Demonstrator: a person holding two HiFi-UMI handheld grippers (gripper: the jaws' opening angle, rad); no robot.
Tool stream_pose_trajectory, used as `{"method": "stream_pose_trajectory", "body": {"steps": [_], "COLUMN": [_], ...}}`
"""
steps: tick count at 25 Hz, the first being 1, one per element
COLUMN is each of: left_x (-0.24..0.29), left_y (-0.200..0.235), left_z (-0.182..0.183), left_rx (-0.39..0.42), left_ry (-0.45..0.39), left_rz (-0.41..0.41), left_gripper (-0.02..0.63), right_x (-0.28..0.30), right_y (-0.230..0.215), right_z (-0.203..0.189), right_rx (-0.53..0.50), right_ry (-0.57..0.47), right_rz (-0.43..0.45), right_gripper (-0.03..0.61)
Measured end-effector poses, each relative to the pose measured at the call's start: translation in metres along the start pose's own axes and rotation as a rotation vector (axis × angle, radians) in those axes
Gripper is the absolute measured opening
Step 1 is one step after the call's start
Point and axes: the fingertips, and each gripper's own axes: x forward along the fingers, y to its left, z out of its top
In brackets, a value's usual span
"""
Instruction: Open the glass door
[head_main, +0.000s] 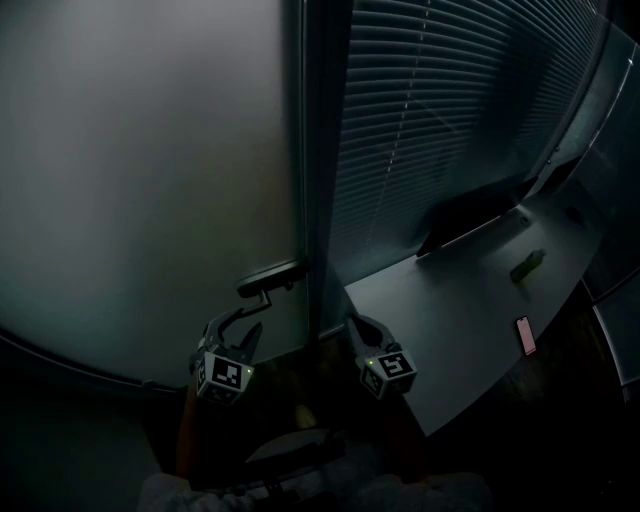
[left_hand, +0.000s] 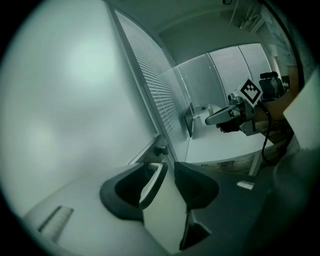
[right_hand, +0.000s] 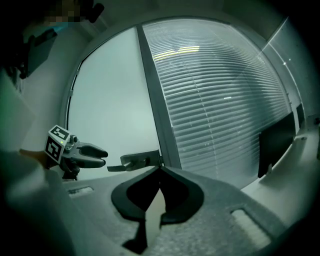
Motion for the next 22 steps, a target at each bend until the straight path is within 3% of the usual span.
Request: {"method": "stream_pose_trajectory", "body": {"steps": [11, 22], "left_x": [0.028, 0.050], "left_y": [0.010, 0.005], "left_z": [-0.025, -0.041], "left_rx": [0.289, 0.432], "left_ry": [0.142, 0.264], "left_rz": [-0.044, -0.078], "left_gripper": [0.207, 0.202], "right_x": [-0.017, -0.017], "right_y": [0.001, -0.005], "right_z": [-0.013, -0.016], "right_rx": [0.011, 0.024], "right_ry": [0.021, 0.003], "right_rz": [-0.050, -0.065], "right_gripper": [0.002, 0.003]}}
